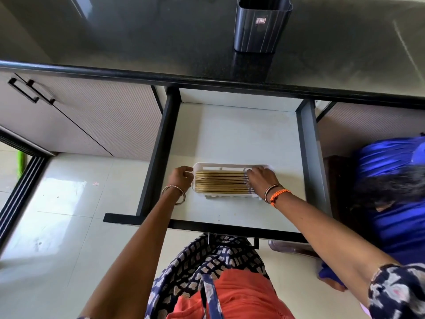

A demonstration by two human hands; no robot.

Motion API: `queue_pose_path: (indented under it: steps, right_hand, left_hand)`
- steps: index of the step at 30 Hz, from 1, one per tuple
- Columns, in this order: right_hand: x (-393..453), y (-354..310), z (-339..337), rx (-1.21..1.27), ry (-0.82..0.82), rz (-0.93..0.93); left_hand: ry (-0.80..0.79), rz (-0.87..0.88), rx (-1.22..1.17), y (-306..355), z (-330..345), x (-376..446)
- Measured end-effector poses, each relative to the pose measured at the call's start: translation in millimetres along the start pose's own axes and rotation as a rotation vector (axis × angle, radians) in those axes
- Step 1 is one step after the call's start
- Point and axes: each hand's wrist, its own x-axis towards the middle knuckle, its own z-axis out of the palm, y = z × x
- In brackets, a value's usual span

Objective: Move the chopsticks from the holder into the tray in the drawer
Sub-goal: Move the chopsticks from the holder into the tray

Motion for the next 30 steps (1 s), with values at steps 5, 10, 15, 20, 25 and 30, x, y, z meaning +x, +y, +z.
queue_pose_path:
  steps: [5, 10, 15, 20, 25, 30]
  right_hand:
    - [6.8, -14.6, 4.9, 0.234, -0.048, -0.119]
    - [0.2, -4.9, -5.1, 0.210, -0.102, -0.143]
    - [-3.3, -2.2, 0.7, 0.194, 0.020, -0.150]
    - [-5.3, 0.0, -6.4, 0.146, 0.375, -0.193]
    - [-0.3, -8.8, -16.9, -0.011, -0.119, -0.213]
    - [-12.8, -20.7, -15.5, -0.015, -0.072, -0.163]
  left_hand:
    - [0.010, -0.077, 0.016, 5.1, 6.2, -6.3]
    - [-0.012, -0.132, -0.008, 1.9, 10.1, -6.8]
    - [-0.095, -0.146, -0.043, -7.7, 13.5, -1.7]
    - [-0.102, -0.169, -0.098, -20.3, 21.1, 14.2]
    - [-0.068, -0.123, 0.055, -20.1, 25.9, 18.2]
    - [-0.106, -0.059, 0.160, -16.7, 20.8, -1.6]
